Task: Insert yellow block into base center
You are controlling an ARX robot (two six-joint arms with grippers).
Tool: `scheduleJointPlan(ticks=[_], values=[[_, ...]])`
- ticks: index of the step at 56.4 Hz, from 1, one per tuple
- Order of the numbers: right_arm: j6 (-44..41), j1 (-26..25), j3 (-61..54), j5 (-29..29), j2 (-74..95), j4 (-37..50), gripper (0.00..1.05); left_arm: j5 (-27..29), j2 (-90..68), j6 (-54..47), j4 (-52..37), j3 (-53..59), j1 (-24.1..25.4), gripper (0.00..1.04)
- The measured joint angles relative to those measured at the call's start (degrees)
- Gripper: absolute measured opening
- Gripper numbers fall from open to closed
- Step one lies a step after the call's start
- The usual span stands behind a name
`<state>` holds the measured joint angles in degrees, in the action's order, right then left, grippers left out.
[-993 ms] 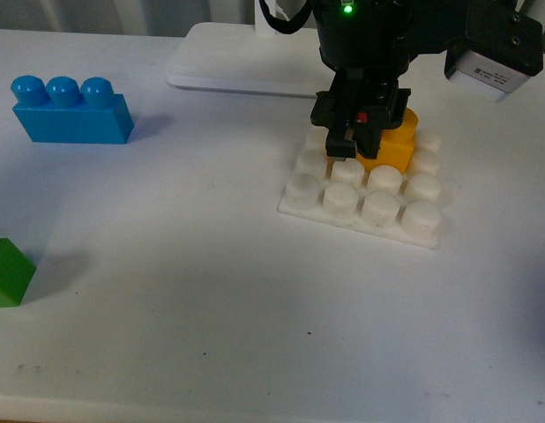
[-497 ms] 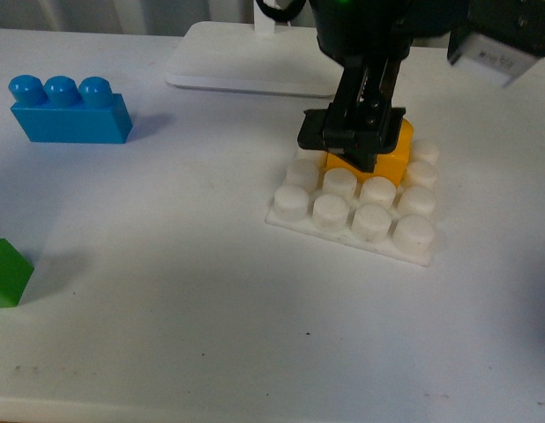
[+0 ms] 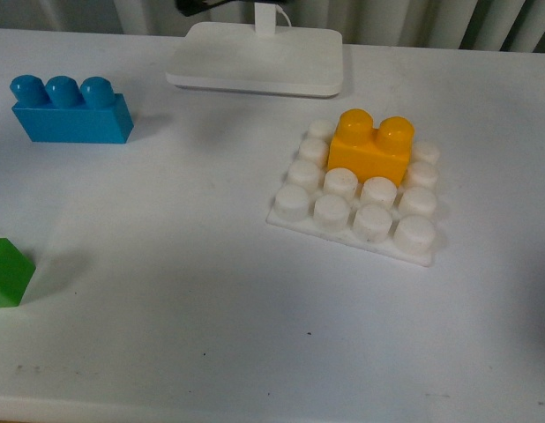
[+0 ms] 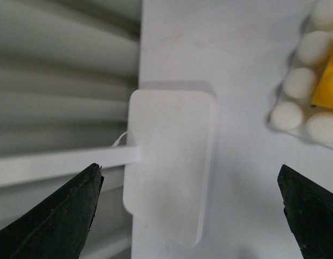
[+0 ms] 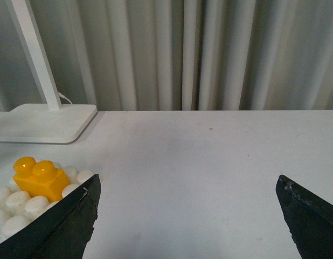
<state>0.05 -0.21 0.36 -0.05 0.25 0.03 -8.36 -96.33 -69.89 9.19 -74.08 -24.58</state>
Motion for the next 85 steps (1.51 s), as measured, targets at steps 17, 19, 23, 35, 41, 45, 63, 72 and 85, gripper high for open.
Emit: scheduleJointPlan(ticks=[17,19,23,35,41,45,63,72,85], values=[[0.00,0.00,0.00,0.00,0.00,0.00,0.96,2.27,23.26,11.04,-26.32,29.86,11.28,0.98],[0.00,0.00,0.00,0.00,0.00,0.00,0.96,2.34,25.53,13.07,-27.85,32.22,12.83,0.98],[0.00,0.00,0.00,0.00,0.00,0.00,0.96,1.77,32.17,19.41,-29.68,38.25,17.57,0.98],[0.00,0.00,0.00,0.00,0.00,0.00,0.96,3.30,45.31,36.48,-32.74,49.90,26.08,0.98],[0.00,0.00,0.00,0.00,0.00,0.00,0.96,3.30,46.23,40.46,-32.83,51.25,26.84,0.98],[0.00,0.00,0.00,0.00,0.00,0.00,0.96,3.26,46.23,41.38,-32.83,51.32,26.84,0.98],[0.00,0.00,0.00,0.00,0.00,0.00,0.96,8.26,52.65,67.21,-39.23,61.05,24.72,0.46],[0.00,0.00,0.00,0.00,0.00,0.00,0.96,8.26,58.73,69.11,-38.53,65.99,24.70,0.05],[0.00,0.00,0.00,0.00,0.00,0.00,0.96,8.31,65.07,69.68,-35.41,69.37,24.70,0.04]])
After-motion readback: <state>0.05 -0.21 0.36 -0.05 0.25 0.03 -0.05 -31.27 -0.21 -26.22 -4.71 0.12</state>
